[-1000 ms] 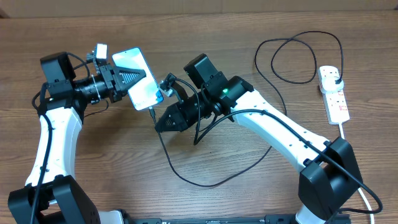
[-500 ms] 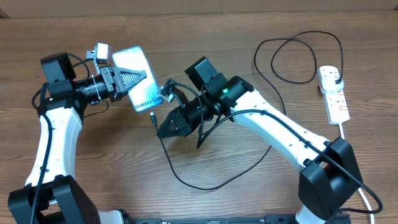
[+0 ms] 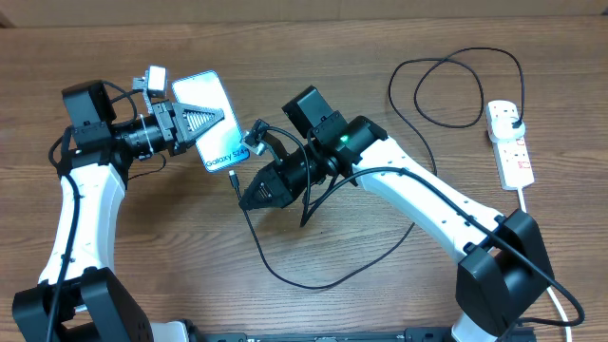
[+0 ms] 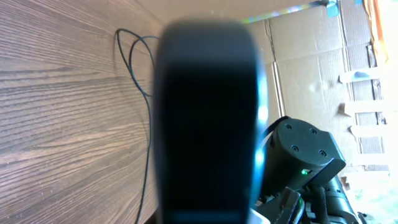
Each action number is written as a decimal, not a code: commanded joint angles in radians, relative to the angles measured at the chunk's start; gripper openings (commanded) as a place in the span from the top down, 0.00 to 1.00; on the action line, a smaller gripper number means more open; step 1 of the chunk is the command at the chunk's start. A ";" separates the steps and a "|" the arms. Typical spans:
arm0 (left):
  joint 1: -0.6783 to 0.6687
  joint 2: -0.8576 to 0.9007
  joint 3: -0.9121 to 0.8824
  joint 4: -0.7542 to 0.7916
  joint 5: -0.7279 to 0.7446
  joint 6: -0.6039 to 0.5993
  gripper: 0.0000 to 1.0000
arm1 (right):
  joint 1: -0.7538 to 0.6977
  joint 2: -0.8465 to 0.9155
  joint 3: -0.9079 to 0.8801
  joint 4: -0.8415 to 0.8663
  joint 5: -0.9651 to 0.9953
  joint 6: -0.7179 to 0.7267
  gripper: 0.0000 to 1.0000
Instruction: Plug charger to phone and switch on socket
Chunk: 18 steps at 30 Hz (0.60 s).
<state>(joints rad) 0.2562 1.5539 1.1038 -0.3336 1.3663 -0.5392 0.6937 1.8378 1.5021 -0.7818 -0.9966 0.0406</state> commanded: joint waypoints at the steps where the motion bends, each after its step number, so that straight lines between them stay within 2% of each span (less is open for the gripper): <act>1: -0.001 -0.023 0.011 0.000 0.057 0.012 0.96 | -0.006 -0.009 0.011 0.010 0.002 -0.015 0.96; 18: -0.002 -0.023 0.011 -0.006 0.068 0.012 0.95 | -0.006 -0.009 0.011 0.014 0.013 -0.012 0.96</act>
<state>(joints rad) 0.2562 1.5539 1.1038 -0.3416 1.3842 -0.5392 0.6937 1.8378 1.5021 -0.7765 -0.9863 0.0402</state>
